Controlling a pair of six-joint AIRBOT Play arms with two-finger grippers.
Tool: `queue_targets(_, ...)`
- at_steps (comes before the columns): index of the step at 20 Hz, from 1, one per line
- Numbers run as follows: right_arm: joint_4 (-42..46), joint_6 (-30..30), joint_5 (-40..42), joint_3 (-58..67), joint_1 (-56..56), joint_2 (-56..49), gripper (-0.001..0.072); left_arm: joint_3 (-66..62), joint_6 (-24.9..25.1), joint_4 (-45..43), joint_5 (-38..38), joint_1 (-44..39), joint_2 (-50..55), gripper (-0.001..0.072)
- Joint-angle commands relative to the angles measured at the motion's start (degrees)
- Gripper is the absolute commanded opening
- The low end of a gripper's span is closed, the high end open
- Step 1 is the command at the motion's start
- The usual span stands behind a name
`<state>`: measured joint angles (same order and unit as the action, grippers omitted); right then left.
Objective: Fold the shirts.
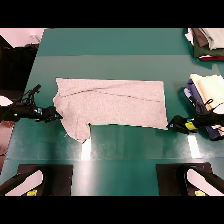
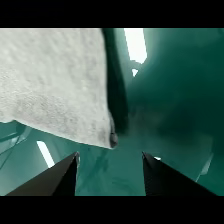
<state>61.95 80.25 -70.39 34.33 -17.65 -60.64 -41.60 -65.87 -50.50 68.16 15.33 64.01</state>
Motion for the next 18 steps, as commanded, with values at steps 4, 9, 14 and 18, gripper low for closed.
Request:
queue_targets(4,-5.4,-1.5,6.5,-3.3,2.0,-0.2,0.0429,-0.4,0.3,0.2,1.1,0.0,0.0,0.0021)
queue_targets(9,-5.3,-2.4,6.4,-3.3,3.6,-0.1,0.0018,-0.4,0.3,0.1,2.8,0.0,0.0,0.0021)
queue_targets(14,6.9,-2.7,-5.4,3.3,3.4,1.2,0.0016,-0.5,-1.1,-7.8,12.4,0.0,-3.0,0.0018)
queue_targets(18,19.4,-2.7,-17.2,10.5,3.4,8.2,0.0016,-0.5,-4.2,-7.7,21.1,0.0,-14.1,0.0019)
